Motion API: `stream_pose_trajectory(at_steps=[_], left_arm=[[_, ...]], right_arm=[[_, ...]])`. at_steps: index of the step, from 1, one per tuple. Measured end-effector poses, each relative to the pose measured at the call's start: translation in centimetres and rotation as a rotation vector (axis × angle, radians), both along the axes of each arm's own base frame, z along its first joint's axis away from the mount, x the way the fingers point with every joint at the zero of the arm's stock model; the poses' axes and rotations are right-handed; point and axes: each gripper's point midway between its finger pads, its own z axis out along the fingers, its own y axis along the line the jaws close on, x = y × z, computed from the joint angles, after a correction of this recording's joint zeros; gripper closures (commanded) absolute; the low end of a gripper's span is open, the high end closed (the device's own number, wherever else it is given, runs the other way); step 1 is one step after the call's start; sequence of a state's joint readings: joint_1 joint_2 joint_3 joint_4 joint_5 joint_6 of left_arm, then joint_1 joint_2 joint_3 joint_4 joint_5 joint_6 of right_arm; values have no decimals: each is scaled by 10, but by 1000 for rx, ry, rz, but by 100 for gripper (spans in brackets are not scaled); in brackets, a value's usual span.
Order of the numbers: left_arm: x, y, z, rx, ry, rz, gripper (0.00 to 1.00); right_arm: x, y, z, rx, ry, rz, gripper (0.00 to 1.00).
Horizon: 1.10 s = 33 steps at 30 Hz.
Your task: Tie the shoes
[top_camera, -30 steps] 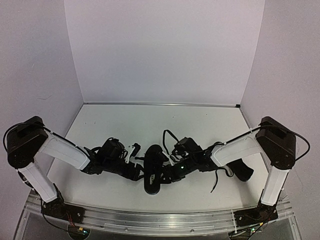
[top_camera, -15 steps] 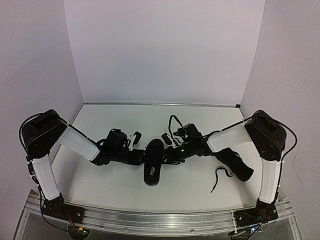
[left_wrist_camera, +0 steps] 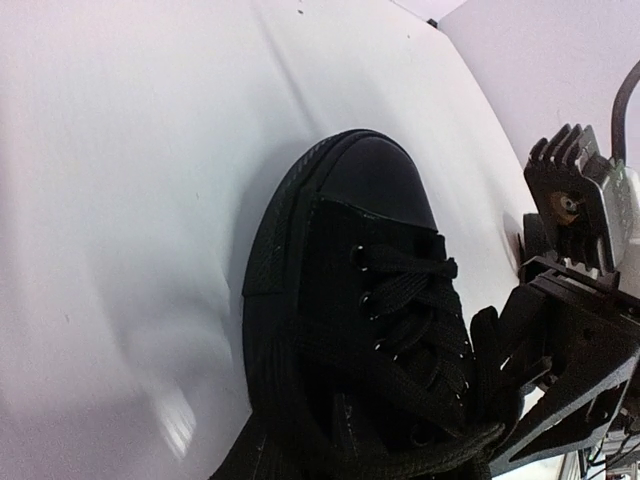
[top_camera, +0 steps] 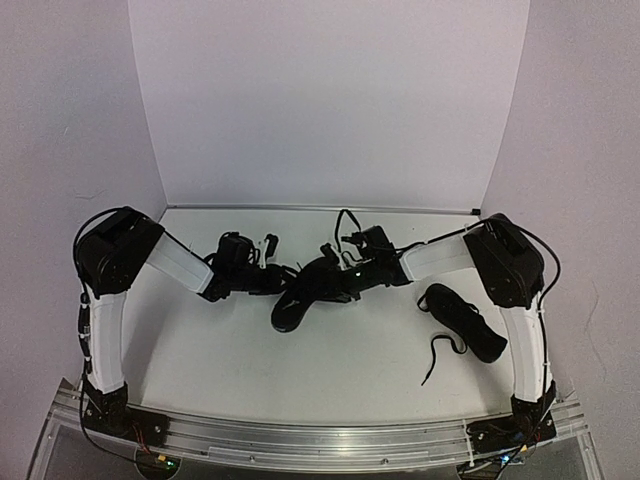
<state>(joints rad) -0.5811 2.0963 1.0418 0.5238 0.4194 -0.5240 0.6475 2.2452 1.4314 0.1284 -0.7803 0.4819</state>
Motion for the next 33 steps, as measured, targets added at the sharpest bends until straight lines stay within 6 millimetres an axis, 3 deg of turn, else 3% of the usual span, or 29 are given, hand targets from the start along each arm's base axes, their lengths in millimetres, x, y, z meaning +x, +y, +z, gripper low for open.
stream_pose_trajectory(at_steps=[9,12,16,21,24,29,33], left_arm=[[49,5,4,-40,-29,32,78],[57,6,10,-50,-37,32,61],[64,13,14,-41,-44,43,28],[55,35,24,30,-26,68,6],[44,53,45,87,-32,98,1],[24,84,97,159,-99,177,1],[1,106,143,165,-168,226,0]], right_arm=[[74,-9,1,21,-61,-91,68],[92,-16,3,18,-89,-131,62],[102,-25,4,6,-115,-164,45],[77,-53,5,-71,-105,-195,31],[63,-67,41,-77,-159,-209,26],[45,-90,140,-25,-355,-258,19],[22,-118,206,11,-500,-334,2]])
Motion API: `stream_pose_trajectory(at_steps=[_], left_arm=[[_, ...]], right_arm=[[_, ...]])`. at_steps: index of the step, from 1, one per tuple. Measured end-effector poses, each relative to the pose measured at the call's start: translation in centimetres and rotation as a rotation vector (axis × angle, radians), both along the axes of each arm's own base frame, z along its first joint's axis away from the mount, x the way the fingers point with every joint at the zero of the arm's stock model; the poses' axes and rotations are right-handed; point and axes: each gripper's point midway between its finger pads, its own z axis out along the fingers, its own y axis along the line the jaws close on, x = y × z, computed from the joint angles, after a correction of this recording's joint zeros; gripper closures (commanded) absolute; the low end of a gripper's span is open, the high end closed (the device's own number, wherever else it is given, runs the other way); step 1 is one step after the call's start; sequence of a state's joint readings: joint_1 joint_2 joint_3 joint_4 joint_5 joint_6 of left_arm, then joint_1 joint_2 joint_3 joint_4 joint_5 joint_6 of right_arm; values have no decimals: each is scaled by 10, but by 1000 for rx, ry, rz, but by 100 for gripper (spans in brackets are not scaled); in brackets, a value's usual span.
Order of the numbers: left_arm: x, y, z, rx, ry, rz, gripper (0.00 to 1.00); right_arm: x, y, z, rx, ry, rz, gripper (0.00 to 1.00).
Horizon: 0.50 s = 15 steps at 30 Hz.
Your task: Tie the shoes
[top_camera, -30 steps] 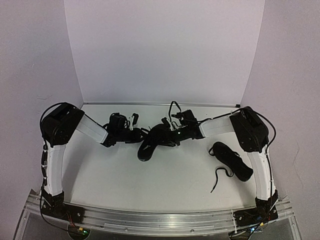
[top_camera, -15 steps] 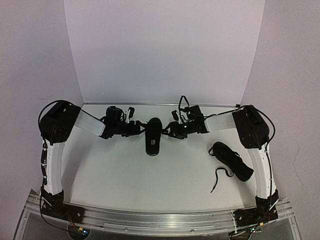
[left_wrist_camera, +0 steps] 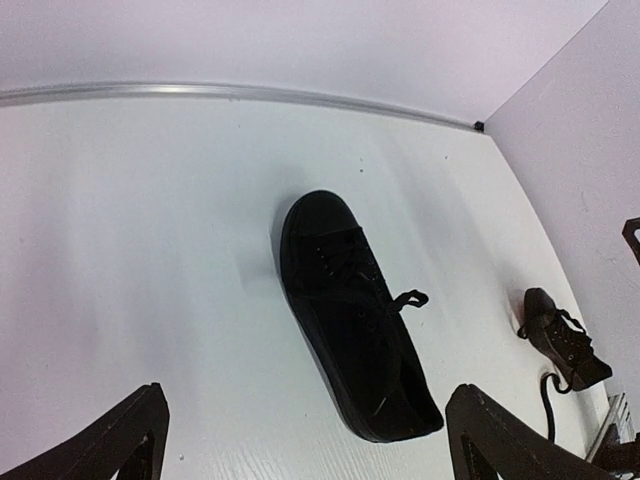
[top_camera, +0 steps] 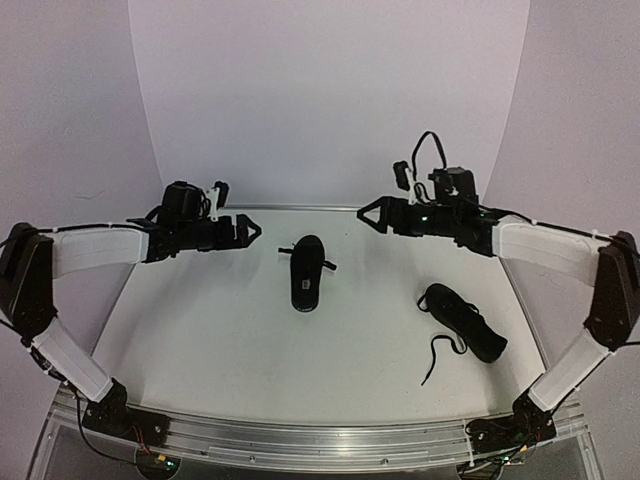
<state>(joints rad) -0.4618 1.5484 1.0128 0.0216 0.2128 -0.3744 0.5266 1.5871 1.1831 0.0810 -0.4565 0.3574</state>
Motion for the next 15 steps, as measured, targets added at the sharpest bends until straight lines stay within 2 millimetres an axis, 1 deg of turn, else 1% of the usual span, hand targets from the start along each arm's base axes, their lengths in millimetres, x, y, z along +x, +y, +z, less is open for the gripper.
stream_pose_trajectory(at_steps=[2,3,4,5,7,9,10,11,12,13,14,15], left_arm=[[-11,9,22,-8,-35,20,0],[-15,14,31,-12,-51,30,0],[-20,16,38,-23,-62,34,0],[-24,18,40,-32,-63,35,0],[-31,18,33,-45,-35,26,0],[-37,15,7,-48,39,13,0],[-41,15,-10,-44,82,10,0],[-50,15,-33,-42,128,7,0],[-60,17,-54,-33,177,5,0],[-74,21,-77,-16,232,5,0],[-89,24,-98,5,286,2,0],[-102,26,-113,30,329,-3,0]], right_arm=[[-11,-13,21,19,-44,-35,2],[-16,-18,27,28,-59,-49,2],[-20,-22,29,39,-62,-58,2],[-25,-25,27,47,-59,-63,2],[-34,-29,8,46,-24,-63,2],[-44,-31,-25,29,42,-53,2],[-50,-34,-47,12,90,-48,2],[-58,-37,-70,-9,143,-46,2],[-67,-41,-92,-32,198,-47,2],[-76,-45,-110,-52,240,-48,2],[-83,-49,-124,-69,276,-49,2],[-89,-52,-134,-80,301,-51,2]])
